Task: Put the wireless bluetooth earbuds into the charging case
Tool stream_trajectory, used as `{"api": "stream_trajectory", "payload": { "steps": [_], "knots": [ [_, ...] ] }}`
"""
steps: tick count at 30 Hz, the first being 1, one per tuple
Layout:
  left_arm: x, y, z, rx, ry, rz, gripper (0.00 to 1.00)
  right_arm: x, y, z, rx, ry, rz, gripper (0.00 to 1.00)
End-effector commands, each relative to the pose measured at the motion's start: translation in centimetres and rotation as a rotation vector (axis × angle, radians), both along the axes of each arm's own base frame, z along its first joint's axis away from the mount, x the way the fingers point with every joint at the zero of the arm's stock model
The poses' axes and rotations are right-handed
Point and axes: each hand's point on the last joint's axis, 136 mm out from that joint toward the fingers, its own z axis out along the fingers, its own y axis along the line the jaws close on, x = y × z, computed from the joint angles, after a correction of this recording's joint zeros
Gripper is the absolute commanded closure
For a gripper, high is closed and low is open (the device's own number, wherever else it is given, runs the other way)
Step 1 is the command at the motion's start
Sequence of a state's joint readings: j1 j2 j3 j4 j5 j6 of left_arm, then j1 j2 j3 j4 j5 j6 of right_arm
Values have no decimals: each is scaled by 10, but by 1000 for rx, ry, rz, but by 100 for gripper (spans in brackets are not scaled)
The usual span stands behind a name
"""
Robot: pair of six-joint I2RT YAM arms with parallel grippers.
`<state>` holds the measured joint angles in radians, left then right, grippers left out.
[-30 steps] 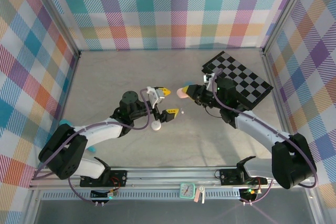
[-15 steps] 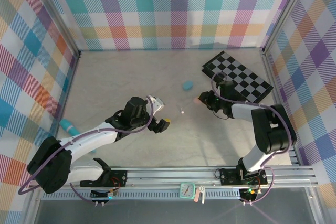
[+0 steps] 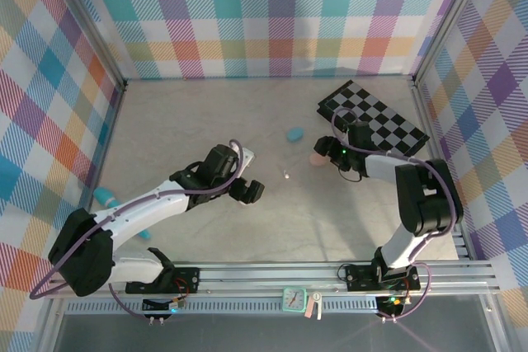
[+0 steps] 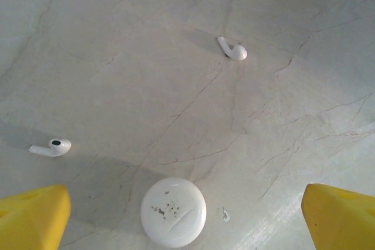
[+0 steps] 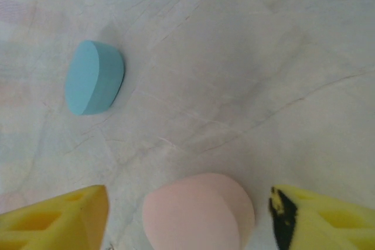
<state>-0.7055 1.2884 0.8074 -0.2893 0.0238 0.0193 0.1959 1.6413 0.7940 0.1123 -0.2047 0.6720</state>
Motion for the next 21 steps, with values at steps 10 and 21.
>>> {"api": "stream_trajectory", "payload": {
  "steps": [10,21],
  "knots": [
    [-23,23,-9,482,208,-361,0,-42,-14,73,-158,-189,153,13],
    [-23,4,-29,642,324,-544,7,-64,-21,80,-180,-206,146,12]
  ]
}}
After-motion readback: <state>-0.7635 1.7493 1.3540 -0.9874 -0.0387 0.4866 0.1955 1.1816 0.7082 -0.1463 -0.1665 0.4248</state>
